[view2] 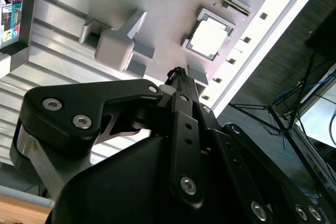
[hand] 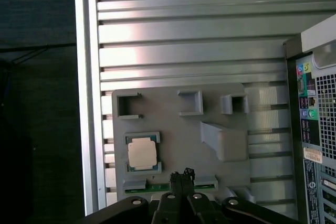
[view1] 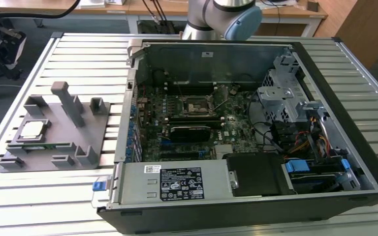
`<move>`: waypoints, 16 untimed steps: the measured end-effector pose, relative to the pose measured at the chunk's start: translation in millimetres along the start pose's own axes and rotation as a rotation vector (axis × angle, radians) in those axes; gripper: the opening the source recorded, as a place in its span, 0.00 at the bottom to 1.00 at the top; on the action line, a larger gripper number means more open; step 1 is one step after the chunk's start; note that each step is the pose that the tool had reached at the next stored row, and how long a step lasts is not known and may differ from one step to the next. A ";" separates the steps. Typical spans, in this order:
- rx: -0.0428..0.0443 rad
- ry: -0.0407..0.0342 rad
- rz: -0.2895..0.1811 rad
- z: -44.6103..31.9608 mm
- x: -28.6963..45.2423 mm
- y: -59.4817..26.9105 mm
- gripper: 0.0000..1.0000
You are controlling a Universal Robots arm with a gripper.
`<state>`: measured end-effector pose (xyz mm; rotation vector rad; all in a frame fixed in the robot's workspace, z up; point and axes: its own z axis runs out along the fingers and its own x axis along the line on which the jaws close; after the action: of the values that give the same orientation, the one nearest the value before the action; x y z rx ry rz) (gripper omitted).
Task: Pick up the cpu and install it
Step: 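Reach for the cpu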
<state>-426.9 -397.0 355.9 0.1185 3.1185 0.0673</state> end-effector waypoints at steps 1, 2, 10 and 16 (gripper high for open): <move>0.0000 0.0002 0.000 0.3 1.1 -0.1 0.11; 0.0000 0.0004 0.000 0.6 2.1 -0.2 0.11; 0.0002 0.0028 0.000 2.5 10.2 -0.9 0.11; 0.0003 0.0046 0.000 3.5 14.8 -1.3 0.11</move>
<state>-441.7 -397.1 352.0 0.1187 3.1231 0.0672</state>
